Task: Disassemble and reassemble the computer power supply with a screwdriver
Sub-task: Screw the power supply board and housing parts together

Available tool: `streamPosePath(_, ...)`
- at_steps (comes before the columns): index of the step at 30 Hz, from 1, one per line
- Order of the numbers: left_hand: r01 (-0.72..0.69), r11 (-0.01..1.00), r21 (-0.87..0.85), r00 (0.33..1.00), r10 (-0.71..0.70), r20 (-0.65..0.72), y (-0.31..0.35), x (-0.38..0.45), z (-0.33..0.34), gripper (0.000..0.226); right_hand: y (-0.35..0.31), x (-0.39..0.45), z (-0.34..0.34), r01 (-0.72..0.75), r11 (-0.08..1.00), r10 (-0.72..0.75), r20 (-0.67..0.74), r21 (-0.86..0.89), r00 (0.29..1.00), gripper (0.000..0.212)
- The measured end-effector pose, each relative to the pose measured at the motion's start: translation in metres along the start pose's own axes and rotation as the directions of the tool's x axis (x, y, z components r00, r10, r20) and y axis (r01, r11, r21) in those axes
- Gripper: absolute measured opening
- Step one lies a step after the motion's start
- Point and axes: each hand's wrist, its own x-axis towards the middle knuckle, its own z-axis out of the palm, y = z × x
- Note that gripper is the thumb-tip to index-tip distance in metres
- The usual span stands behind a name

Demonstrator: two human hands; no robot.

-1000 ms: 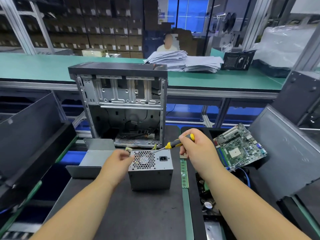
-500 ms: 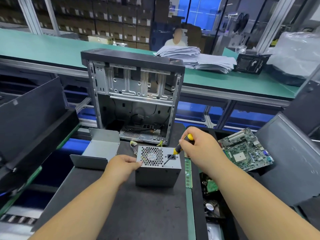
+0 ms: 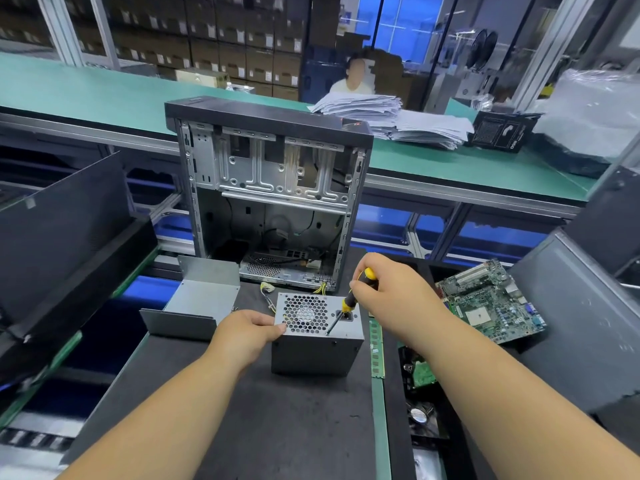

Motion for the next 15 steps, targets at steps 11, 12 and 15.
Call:
streamPosePath(11,-0.010,0.993,0.114,0.999,0.015,-0.040,0.007,-0.001,0.004,0.025,-0.026,0.017,-0.010,0.208,0.949,-0.167,0.181,-0.236,0.969,0.006)
streamPosePath(12,-0.009,0.993,0.116,0.999,0.014,-0.043,0.007,-0.001,0.004,0.026,-0.027,0.018,-0.011,0.214,0.946,-0.166,0.203,-0.245,0.965,0.007)
streamPosePath(15,0.005,0.992,0.128,1.000,-0.003,-0.017,0.006,0.002,0.003,0.025,-0.032,0.020,-0.015,0.233,0.913,-0.150,0.254,-0.336,0.955,0.005)
